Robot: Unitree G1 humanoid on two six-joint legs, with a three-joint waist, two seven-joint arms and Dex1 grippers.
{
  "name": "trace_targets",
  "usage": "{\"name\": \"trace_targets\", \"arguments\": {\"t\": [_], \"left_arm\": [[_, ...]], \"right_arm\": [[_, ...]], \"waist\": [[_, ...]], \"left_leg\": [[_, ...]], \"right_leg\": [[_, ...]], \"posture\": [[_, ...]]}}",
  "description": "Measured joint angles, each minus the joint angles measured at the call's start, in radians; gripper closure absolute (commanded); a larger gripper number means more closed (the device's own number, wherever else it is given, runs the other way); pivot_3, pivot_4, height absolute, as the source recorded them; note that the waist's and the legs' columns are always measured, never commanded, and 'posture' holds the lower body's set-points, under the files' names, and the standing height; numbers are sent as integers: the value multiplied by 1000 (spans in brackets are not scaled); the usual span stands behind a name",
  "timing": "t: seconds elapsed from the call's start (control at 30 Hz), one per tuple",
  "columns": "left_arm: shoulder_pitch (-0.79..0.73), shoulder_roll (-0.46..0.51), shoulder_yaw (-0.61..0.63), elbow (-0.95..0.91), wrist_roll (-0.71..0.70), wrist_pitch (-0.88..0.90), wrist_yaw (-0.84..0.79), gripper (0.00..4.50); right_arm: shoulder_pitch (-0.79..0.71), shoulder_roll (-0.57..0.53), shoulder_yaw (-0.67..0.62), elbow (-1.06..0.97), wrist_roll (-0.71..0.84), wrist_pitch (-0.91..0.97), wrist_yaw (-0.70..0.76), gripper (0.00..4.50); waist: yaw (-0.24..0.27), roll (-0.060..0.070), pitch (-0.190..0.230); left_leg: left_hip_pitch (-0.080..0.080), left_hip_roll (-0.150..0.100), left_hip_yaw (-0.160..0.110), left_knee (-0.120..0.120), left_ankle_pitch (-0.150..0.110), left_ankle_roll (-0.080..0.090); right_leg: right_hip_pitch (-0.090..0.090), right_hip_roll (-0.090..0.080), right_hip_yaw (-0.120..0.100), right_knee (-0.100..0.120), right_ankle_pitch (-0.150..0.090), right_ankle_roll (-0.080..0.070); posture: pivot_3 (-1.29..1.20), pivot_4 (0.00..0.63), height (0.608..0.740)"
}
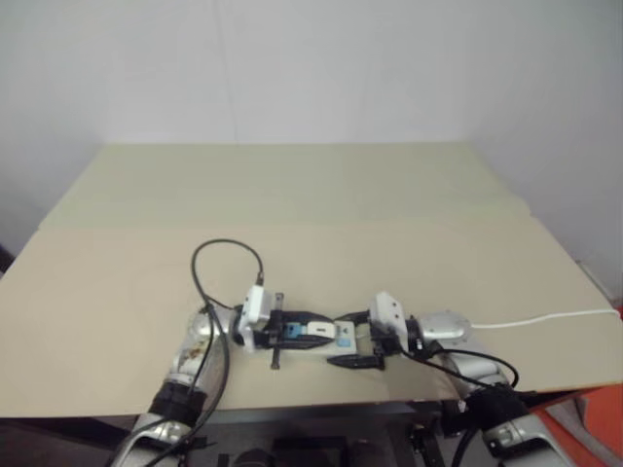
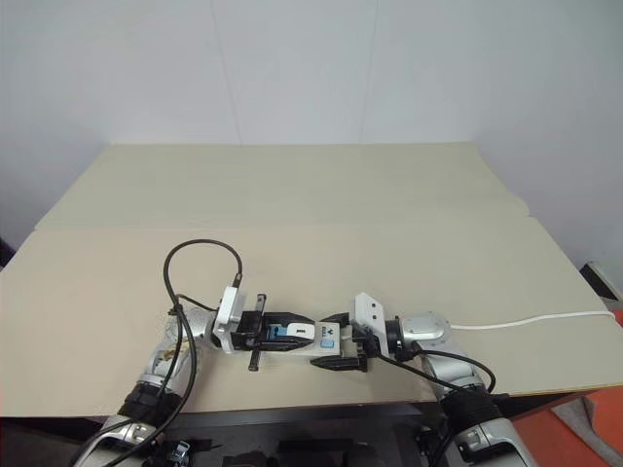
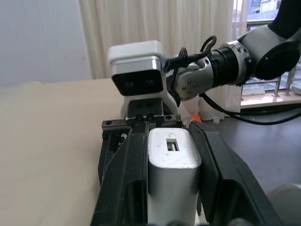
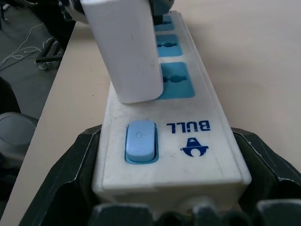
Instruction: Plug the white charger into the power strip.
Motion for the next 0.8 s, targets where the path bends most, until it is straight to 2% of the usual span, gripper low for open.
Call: {"name": "trace_targets", "arguments": {"t": [0.23,0.4,0.8], "left_arm": [[-22,21,-15,43,0,-29,-11,3476],[-52,57,-44,52,7,-10,-16,3476],[-87,114,-98,-5,30,100,20,3476]], "right_arm": [[0,0,3,1,-8,0,-9,1074],[-3,1,10,9,-13,0,-13,1074],[-7,4,15,20,-16,0,-17,1074]], "waist": [[0,4,-5],[-2,5,-5],[-3,10,-11]], "left_leg": [[4,0,0,0,0,0],[12,1,0,-5,0,1],[13,1,-1,-5,-1,1]], "right_leg": [[3,0,0,0,0,0],[14,1,-1,-6,0,0],[15,2,-1,-7,0,0]], "posture": [[0,150,740],[0,150,740],[0,150,740]]}}
